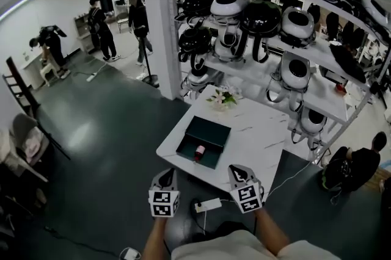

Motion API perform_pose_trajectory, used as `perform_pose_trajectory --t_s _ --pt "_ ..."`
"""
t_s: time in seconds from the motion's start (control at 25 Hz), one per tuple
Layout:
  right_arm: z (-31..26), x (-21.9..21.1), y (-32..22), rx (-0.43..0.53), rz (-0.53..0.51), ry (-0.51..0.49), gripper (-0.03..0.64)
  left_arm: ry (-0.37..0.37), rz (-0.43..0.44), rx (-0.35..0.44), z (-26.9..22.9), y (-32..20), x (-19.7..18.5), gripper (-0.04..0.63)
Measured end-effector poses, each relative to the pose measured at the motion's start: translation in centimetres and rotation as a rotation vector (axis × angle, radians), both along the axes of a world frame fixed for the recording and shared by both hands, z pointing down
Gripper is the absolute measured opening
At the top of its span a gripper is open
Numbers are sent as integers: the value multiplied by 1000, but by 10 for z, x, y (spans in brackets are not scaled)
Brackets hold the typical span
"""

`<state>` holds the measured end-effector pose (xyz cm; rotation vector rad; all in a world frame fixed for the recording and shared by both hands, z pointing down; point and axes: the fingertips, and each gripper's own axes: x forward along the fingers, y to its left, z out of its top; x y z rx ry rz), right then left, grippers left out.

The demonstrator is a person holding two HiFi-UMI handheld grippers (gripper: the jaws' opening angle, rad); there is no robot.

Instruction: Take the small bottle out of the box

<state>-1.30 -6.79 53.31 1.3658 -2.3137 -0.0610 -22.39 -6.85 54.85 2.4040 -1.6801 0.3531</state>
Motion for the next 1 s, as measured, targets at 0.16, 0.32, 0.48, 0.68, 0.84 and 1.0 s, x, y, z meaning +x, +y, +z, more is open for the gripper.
perform_pose_trajectory --t_s 0.16,0.32,0.48,0.68,0.84,1.0 --pt "9 6 -13 -15 11 3 21 6 23 -6 7 -15 11 18" --pt "18 9 -34 -30 3 -5 21 3 10 -25 14 -32 14 18" --pt "26 8 -63 -44 -20 -20 21 -6 -13 -47 22 -54 18 18" --pt "28 18 -112 -46 -56 -41 21 -25 -45 -49 20 -97 31 18" --pt "29 32 -151 -48 -72 -51 21 -38 -66 -47 17 -133 43 18" --pt "27 41 -186 -52 -93 -60 21 -49 -79 -45 13 -166 55 18"
